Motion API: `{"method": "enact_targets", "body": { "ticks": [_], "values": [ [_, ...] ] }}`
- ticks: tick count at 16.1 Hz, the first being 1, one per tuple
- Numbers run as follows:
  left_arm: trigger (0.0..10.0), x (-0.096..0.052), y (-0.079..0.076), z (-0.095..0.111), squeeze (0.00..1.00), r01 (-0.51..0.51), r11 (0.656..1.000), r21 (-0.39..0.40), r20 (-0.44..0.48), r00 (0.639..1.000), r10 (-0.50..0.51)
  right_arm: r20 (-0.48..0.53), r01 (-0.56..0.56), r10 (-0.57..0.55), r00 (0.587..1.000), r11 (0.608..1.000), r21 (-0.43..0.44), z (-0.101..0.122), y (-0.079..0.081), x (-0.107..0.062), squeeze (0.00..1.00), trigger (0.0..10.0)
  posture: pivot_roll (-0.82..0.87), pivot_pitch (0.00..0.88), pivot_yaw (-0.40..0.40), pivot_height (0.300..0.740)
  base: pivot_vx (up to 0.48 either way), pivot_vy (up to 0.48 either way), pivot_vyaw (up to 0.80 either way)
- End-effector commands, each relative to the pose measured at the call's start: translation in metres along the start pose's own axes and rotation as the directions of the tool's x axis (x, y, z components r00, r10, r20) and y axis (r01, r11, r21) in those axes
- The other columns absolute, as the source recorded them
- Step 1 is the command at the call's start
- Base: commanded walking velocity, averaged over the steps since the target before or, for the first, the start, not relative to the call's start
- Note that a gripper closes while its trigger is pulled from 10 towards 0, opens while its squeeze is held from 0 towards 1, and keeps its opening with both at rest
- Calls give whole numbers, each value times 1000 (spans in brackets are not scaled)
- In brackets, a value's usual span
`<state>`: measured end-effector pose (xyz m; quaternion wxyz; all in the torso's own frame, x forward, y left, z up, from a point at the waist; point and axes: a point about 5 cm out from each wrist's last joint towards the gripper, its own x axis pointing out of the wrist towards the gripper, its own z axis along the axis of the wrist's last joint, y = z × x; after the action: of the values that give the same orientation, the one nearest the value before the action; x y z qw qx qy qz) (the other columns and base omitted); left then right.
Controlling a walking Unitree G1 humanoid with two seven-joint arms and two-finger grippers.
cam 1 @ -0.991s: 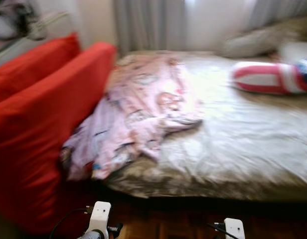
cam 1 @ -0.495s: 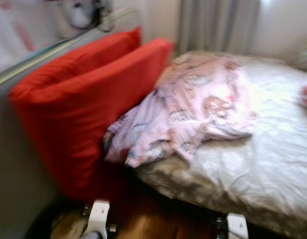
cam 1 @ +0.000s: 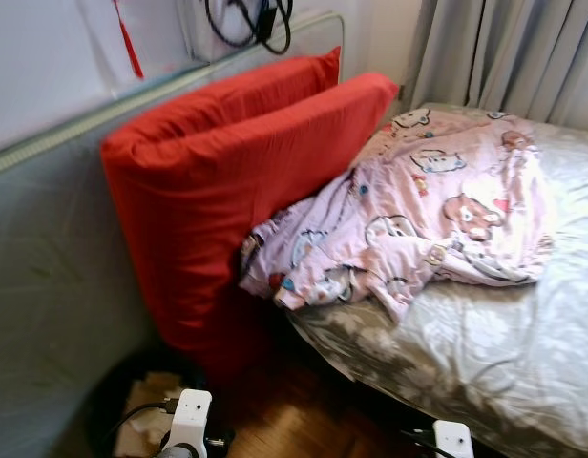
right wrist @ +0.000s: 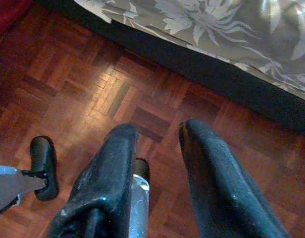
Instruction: Clean up the room
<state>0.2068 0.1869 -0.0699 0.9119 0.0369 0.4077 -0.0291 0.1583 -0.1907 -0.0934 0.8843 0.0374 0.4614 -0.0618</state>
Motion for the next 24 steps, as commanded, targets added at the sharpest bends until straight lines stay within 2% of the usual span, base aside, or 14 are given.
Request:
{"method": "enact_targets", "body": {
  "ticks": [1,5,9,10,11,13,17,20,22,24],
  "values": [
    [10000,-1,3,-3,0,-16,1000,2,-12,1000,16,8,-3,3,1000,1000,5,2,2,1,0,10000,21,0,2,740,0,0,0],
    [10000,-2,5,-7,0,-26,1000,-8,-24,999,26,6,-19,20,1000,999,-42,4,5,1,0,10000,22,0,1,740,0,0,0],
    [10000,-2,4,-6,0,-22,1000,-3,-21,1000,22,8,-6,6,1000,999,-33,4,3,1,0,10000,22,0,2,740,0,0,539],
    [10000,-1,4,-5,0,-22,1000,-1,-21,1000,22,3,-3,3,1000,1000,-16,3,3,1,0,10000,22,0,4,740,0,0,0],
    [10000,-1,4,-4,0,-19,1000,4,-20,1000,19,-1,-24,24,1000,998,-51,3,4,1,0,10000,18,0,4,740,0,0,0],
    [10000,-1,3,-3,0,-18,1000,5,-17,1000,18,0,-23,23,1000,999,-31,3,4,1,0,10000,22,0,3,740,0,0,0],
    [10000,0,3,2,0,-19,1000,5,-4,1000,19,-6,-37,37,999,998,-52,3,5,1,0,10000,24,0,4,740,0,0,0],
    [10000,1,4,6,0,-19,1000,6,10,1000,19,-5,-60,60,998,996,-73,3,5,1,0,10000,24,0,9,740,249,0,533],
    [10000,2,4,9,0,-20,1000,6,22,1000,20,-10,-59,59,998,996,-70,-1,2,0,0,10000,25,0,10,740,251,0,0],
    [10000,2,5,10,0,-21,1000,6,27,999,21,-9,-64,64,998,996,-66,-1,5,0,0,10000,25,0,10,740,251,0,0]
  ]
}}
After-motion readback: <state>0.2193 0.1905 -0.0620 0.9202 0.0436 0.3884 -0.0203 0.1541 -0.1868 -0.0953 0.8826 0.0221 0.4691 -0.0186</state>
